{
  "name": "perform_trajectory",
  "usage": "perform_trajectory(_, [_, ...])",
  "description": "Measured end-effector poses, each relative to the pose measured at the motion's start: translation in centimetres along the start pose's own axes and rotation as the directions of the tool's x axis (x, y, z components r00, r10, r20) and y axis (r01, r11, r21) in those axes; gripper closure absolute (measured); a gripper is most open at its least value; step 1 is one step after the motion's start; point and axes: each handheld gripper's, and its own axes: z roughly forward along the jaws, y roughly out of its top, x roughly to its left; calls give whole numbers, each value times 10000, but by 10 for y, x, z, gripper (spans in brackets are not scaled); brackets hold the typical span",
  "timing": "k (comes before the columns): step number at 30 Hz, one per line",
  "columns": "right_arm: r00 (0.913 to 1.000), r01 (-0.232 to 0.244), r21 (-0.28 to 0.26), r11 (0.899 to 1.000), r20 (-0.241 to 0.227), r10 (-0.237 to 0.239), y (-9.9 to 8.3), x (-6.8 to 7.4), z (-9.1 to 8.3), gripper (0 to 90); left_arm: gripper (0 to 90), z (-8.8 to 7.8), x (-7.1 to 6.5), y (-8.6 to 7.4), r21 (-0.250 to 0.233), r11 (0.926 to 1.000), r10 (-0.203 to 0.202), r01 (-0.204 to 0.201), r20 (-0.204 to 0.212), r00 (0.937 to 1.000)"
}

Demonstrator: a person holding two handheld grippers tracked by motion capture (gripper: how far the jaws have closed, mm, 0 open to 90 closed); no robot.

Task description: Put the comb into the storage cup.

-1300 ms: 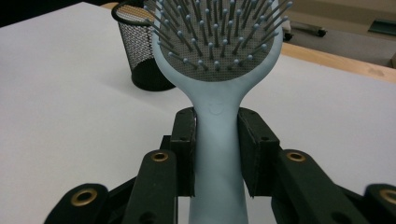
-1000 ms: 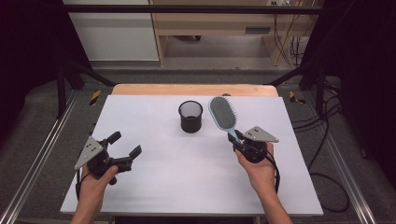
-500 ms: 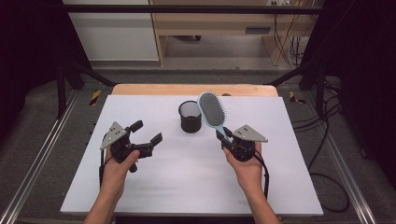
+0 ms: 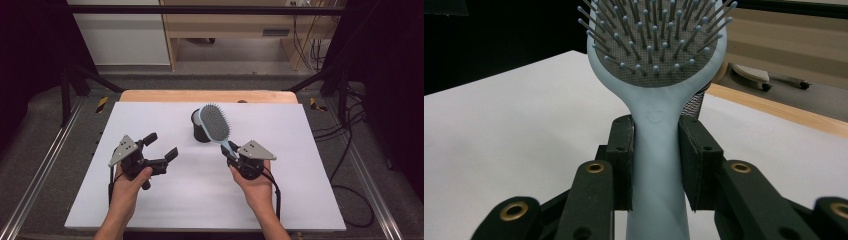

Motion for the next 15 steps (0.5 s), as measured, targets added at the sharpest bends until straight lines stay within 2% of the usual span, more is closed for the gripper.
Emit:
perform_trajectory(8, [9995, 151, -58, 9999, -267, -153, 0, 10, 3, 697, 33, 3, -8, -1, 119, 9999, -6, 3, 226, 9997])
perform_trajectory(15, [9983, 332, -80, 9994, -480, -336, 0, 17, 4, 697, 31, 6, -8, -5, 279, 9996, -37, 29, 269, 9996])
